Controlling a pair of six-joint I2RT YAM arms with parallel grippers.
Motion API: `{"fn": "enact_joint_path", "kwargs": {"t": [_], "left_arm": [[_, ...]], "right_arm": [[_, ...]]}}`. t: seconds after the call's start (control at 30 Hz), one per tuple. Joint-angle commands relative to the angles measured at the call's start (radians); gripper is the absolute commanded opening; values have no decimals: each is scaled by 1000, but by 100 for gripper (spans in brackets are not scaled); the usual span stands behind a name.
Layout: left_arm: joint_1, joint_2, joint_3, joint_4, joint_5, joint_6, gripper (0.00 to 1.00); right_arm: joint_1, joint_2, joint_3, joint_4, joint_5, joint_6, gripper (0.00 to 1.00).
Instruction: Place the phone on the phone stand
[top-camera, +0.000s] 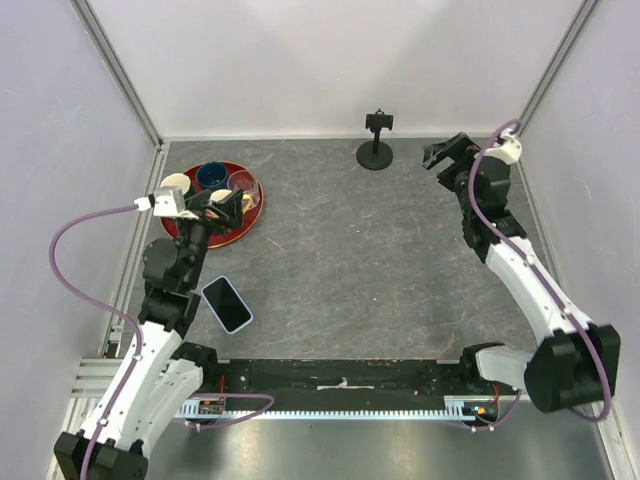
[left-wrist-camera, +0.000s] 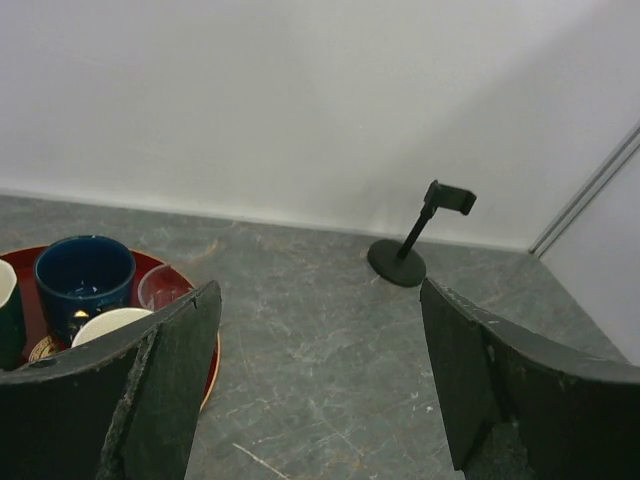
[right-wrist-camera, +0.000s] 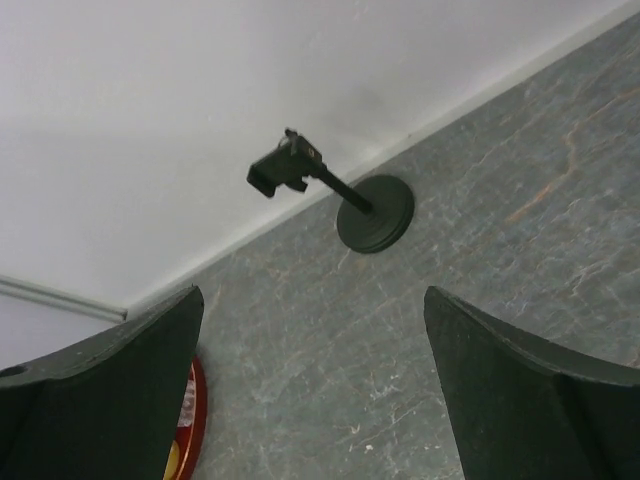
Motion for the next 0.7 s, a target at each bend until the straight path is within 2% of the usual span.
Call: {"fn": "enact_joint_path", "kwargs": {"t": [0.0, 0.03, 0.17, 0.27, 0.37, 0.67], "left_arm": [[15, 84, 91, -74, 46, -10, 87], [15, 116, 106, -85, 63, -16, 88], [28, 189, 149, -144, 143, -41, 88], [35, 237, 181, -166, 221, -56, 88], [39, 278, 206, -187, 292, -72, 88], [42, 361, 258, -212, 467, -118, 84]], "right_arm": [[-1, 121, 46, 126, -162, -23, 98], [-1, 151, 52, 182, -283, -49, 98], [2, 378, 163, 244, -556, -93, 98], [13, 515, 199, 324, -656, -67, 98], [14, 613, 208, 425, -681, -19, 98], [-3, 871, 384, 508, -675, 25, 98]]}}
